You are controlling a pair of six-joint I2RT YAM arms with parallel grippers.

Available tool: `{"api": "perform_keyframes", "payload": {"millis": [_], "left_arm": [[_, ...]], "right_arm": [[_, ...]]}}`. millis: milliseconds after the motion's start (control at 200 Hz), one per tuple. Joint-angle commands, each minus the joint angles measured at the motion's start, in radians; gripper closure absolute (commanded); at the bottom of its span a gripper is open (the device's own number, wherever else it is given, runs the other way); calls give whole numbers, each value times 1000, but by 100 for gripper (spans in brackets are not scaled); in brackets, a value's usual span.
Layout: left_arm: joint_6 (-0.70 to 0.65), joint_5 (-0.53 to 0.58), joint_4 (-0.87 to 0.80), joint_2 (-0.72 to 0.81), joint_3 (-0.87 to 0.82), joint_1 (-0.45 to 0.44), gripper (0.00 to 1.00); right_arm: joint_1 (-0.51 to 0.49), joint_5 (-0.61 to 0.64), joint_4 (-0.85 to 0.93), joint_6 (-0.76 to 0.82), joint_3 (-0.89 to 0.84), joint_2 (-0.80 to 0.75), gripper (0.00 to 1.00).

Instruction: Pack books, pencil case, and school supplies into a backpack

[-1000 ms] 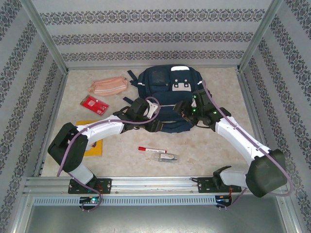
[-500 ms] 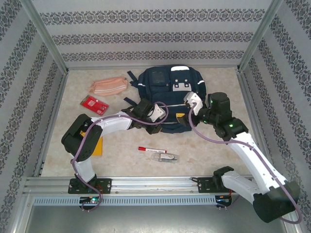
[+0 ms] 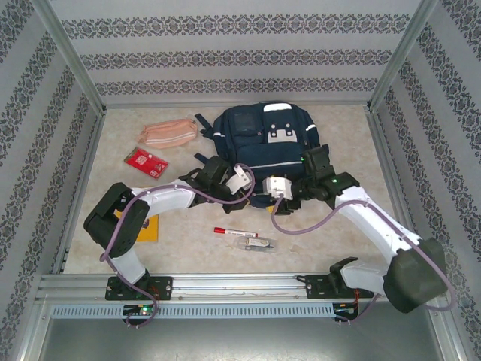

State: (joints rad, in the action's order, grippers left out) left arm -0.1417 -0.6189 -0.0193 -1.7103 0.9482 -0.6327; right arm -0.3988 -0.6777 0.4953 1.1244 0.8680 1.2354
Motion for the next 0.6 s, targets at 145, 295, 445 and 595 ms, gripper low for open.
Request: {"api": "perform_keyframes", "payload": {"millis": [145, 295, 445, 595], "left_arm": [[17, -99, 145, 0, -8, 5, 100], [6, -107, 131, -15, -2, 5, 100], [14, -105, 172, -36, -21, 5, 100], [21, -97, 161, -59, -13, 5, 99]], "right_arm": [[-16, 198, -210, 25, -37, 130, 33], [-31, 293, -237, 23, -50, 196, 38], [-34, 326, -228, 14, -37, 237, 52], [-38, 303, -203, 49, -47, 235, 67]]}}
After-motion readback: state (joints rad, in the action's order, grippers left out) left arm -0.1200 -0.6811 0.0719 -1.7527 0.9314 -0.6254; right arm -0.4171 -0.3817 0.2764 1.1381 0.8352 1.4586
